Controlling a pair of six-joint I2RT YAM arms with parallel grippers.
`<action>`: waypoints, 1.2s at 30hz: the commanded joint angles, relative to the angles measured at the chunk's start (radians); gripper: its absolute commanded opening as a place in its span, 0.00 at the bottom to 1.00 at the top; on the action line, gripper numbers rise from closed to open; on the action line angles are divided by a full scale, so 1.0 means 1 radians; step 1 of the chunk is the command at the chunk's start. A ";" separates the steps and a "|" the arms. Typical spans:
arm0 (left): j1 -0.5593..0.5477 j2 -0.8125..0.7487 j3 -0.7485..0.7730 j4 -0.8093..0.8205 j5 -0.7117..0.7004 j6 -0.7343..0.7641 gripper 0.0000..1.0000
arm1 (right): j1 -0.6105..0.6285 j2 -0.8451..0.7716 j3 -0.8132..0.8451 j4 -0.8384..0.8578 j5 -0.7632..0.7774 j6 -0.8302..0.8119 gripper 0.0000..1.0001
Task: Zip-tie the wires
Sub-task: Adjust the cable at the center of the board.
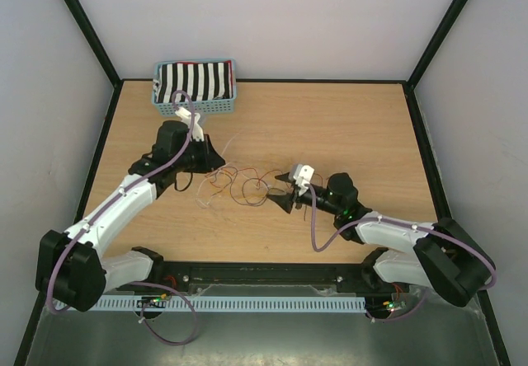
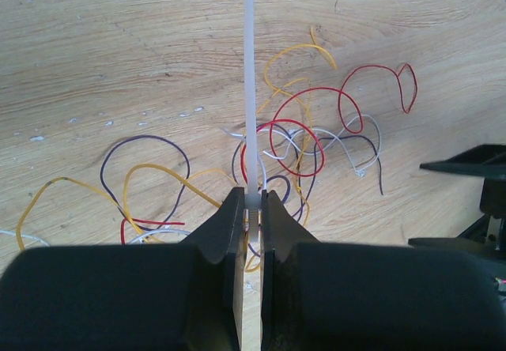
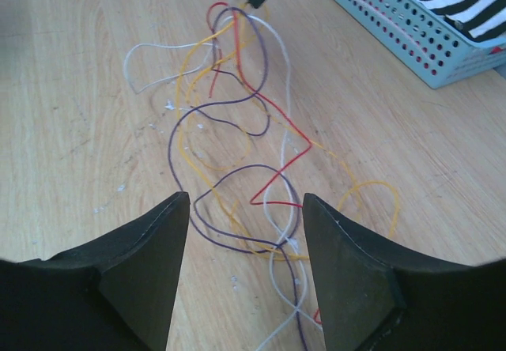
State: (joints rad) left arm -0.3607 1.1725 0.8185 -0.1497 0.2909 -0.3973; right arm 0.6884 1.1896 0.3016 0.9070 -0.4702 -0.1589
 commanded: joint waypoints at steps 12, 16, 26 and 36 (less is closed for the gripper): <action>0.003 -0.008 0.064 0.004 0.012 -0.071 0.00 | 0.230 0.094 -0.059 0.240 0.074 -0.111 0.58; 0.003 -0.012 0.070 0.003 0.006 -0.077 0.00 | 0.305 0.188 -0.030 0.263 0.131 -0.154 0.59; 0.003 -0.029 0.070 -0.014 0.001 -0.082 0.00 | 0.354 0.400 0.039 0.373 0.285 -0.199 0.72; 0.003 -0.040 0.067 -0.043 -0.005 -0.073 0.00 | 0.355 0.550 0.145 0.372 0.372 -0.344 0.74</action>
State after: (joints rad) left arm -0.3607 1.1637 0.8581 -0.1780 0.2901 -0.4725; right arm 1.0363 1.6867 0.4034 1.2381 -0.1524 -0.4271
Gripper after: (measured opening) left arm 0.090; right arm 0.733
